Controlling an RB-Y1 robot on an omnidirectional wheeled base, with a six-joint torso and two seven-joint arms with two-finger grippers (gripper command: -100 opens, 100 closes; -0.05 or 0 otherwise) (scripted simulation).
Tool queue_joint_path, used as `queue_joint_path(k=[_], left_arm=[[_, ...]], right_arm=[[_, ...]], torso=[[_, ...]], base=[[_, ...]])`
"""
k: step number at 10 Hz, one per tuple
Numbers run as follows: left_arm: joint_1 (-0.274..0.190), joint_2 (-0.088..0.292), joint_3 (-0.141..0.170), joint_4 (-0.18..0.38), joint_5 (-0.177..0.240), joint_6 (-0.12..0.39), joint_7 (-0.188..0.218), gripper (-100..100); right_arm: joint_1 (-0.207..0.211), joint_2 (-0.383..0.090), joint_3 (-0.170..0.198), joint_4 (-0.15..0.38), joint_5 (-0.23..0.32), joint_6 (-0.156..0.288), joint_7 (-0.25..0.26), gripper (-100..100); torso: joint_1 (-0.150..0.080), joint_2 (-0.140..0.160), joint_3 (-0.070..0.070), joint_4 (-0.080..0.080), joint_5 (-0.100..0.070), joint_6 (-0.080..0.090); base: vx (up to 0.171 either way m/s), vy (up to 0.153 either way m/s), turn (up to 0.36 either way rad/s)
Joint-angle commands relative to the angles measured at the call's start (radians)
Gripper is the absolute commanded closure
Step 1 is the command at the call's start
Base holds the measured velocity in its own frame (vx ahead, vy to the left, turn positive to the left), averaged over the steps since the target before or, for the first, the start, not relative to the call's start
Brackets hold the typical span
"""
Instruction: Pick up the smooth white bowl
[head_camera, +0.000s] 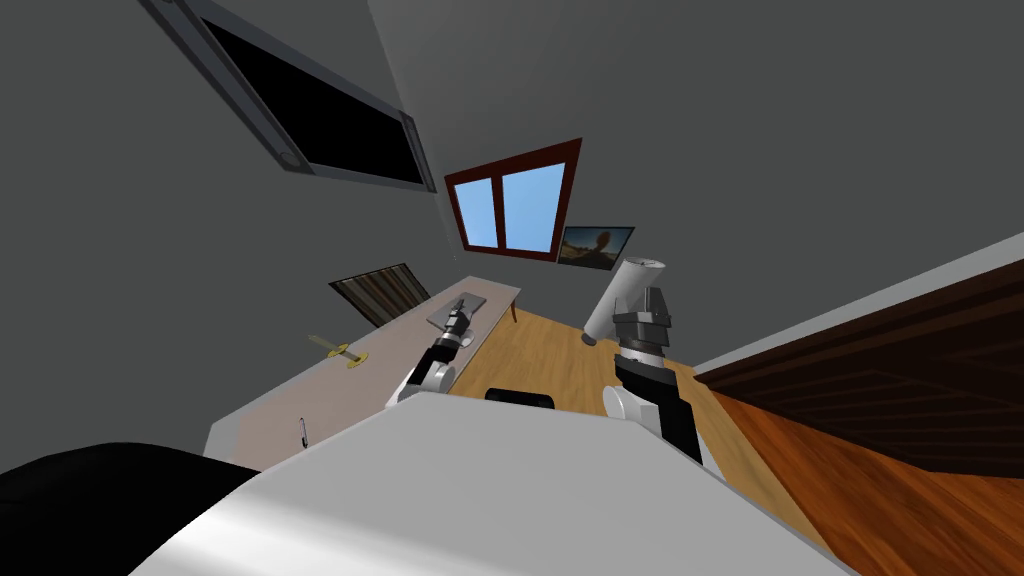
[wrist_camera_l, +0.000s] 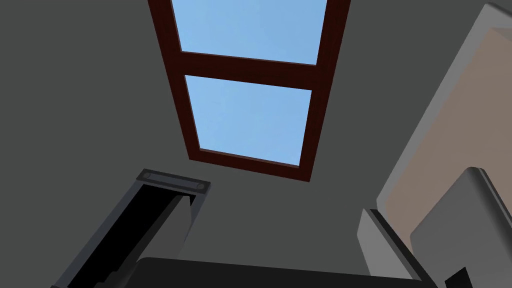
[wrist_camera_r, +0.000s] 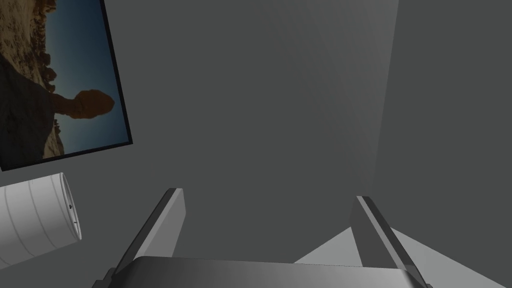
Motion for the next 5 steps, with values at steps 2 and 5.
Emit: queue_joint_path(k=[2, 5], left_arm=[[-0.021, 0.026, -0.01, 0.063, 0.037, 0.022, -0.01, -100], [-0.054, 0.068, -0.027, 0.138, 0.106, 0.072, -0.029, -100]], right_arm=[[0.0, 0.0, 0.0, 0.0, 0.0, 0.0, 0.0, 0], [0.0, 0.0, 0.0, 0.0, 0.0, 0.0, 0.0, 0]], torso=[[0.0, 0.0, 0.0, 0.0, 0.0, 0.0], [0.0, 0.0, 0.0, 0.0, 0.0, 0.0]], base=[[-0.025, 0.006, -0.037], [-0.023, 0.006, -0.04]])
